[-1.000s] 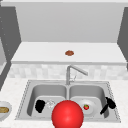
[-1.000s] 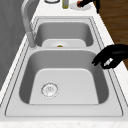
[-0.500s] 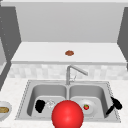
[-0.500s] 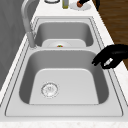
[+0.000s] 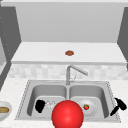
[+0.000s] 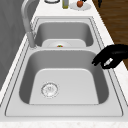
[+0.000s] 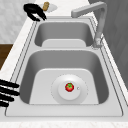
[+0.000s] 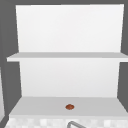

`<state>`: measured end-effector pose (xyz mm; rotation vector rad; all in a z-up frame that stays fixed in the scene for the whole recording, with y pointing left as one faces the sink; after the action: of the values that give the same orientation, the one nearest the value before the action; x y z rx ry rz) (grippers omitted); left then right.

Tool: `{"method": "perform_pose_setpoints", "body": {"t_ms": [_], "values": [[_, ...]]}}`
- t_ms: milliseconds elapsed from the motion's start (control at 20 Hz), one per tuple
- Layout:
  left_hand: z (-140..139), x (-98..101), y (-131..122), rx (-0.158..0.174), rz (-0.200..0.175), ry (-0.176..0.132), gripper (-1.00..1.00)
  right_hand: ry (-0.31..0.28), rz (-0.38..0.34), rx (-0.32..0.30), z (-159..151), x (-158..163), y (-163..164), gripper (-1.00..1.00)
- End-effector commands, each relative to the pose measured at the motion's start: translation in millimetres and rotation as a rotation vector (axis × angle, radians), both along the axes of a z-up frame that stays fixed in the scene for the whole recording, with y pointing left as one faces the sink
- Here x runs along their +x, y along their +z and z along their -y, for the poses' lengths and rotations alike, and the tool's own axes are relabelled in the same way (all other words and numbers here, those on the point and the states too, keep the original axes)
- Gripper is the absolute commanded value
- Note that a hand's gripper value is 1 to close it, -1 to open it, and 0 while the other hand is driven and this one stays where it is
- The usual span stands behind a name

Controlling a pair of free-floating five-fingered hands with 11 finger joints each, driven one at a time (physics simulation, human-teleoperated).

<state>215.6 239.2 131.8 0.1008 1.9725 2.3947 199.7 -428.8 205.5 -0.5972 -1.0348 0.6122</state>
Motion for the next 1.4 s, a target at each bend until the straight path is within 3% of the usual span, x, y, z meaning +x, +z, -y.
{"method": "perform_pose_setpoints", "body": {"t_ms": [0, 900, 1150, 1350], "values": [[0.0, 0.0, 0.0, 0.000, 0.000, 0.000, 0.00, 0.009, 0.000, 0.046, 18.2, -0.6, 20.0, -1.00], [0.0, 0.0, 0.0, 0.000, 0.000, 0.000, 0.00, 0.025, -0.003, 0.051, 90.5, -16.1, 127.8, -1.00], [0.0, 0.0, 0.0, 0.000, 0.000, 0.000, 0.00, 0.038, -0.031, 0.005, 93.7, -19.1, 156.3, -1.00], [0.0, 0.0, 0.0, 0.000, 0.000, 0.000, 0.00, 0.040, -0.016, 0.010, 96.1, -24.2, 182.2, -1.00]]}}
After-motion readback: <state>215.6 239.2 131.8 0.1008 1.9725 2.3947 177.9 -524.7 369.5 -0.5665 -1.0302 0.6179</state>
